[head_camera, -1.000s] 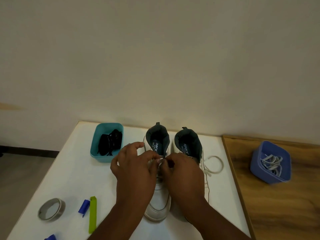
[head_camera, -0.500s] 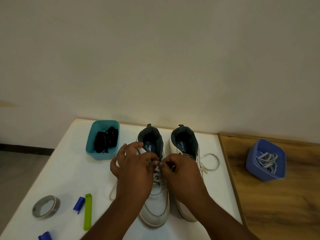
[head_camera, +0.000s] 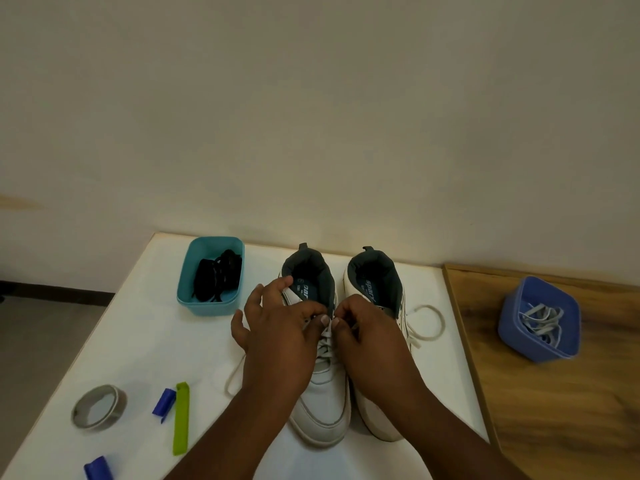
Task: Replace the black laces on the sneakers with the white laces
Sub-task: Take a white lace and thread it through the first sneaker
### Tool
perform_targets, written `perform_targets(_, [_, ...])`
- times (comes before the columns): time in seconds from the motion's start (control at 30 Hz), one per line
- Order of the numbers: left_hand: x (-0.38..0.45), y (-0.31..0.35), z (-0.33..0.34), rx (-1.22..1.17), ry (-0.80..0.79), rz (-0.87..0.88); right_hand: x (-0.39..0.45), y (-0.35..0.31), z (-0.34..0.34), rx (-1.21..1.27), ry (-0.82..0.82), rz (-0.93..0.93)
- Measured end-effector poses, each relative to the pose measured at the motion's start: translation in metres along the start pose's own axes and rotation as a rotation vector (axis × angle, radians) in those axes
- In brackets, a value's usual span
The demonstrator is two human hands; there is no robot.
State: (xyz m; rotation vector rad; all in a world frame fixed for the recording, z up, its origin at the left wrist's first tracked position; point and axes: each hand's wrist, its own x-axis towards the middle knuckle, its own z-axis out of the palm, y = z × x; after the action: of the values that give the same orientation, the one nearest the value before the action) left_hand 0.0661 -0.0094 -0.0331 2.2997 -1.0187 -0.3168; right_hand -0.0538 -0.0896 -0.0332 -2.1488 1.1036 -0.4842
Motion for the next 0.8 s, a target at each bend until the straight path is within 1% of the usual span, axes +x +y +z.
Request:
perform_targets(0.07, [-0.001, -0.002, -0.002, 0.056, -0.041, 0.016, 0.001, -0.001, -0.001, 0.006, -0.009, -0.015])
perform_targets(0.2, [-0.002, -0.002, -0.005, 0.068, -0.095, 0.056, 0.001, -0.005, -0.001, 0.001, 0.013, -0.007])
perform_targets(0.3, [-0.006, -0.005, -0.007, 0.158, -0.131, 0.105, -0.003, -0.009, -0.003, 0.051, 0.143, 0.026])
perform_targets(0.33, [-0.006, -0.006, -0.008, 0.186, -0.14, 0.119, -0.003, -0.011, -0.006, 0.114, 0.2, 0.048])
perform_targets(0.4, [-0.006, -0.006, -0.01, 0.223, -0.152, 0.132, 0.0, -0.018, -0.013, 0.371, 0.278, 0.131])
perform_targets(0.47, [-0.006, -0.006, -0.013, 0.245, -0.159, 0.134, 0.002, -0.029, -0.02, 0.698, 0.268, 0.211])
perform_targets(0.5, [-0.005, -0.006, -0.013, 0.251, -0.16, 0.138, 0.001, -0.034, -0.023, 0.788, 0.261, 0.217])
perform_targets(0.53, [-0.005, -0.006, -0.014, 0.251, -0.164, 0.14, 0.0, -0.037, -0.027, 0.804, 0.282, 0.188])
perform_targets(0.57, [-0.005, -0.007, -0.015, 0.249, -0.172, 0.139, -0.001, -0.038, -0.031, 0.748, 0.344, 0.124])
perform_targets(0.6, [-0.006, -0.007, -0.015, 0.246, -0.181, 0.135, -0.001, -0.038, -0.037, 0.629, 0.441, 0.028])
perform_targets(0.63, [-0.006, -0.007, -0.016, 0.244, -0.188, 0.131, -0.001, -0.036, -0.044, 0.465, 0.542, -0.095])
perform_targets(0.67, [-0.006, -0.007, -0.016, 0.244, -0.193, 0.129, -0.001, -0.034, -0.049, 0.26, 0.608, -0.216])
perform_targets(0.7, [-0.006, -0.008, -0.016, 0.245, -0.19, 0.13, 0.001, -0.031, -0.051, 0.047, 0.625, -0.298])
perform_targets(0.73, [-0.006, -0.008, -0.016, 0.246, -0.186, 0.131, 0.002, -0.025, -0.05, -0.121, 0.568, -0.319])
perform_targets(0.8, [-0.005, -0.008, -0.016, 0.243, -0.18, 0.126, 0.004, -0.011, -0.039, -0.331, 0.33, -0.272])
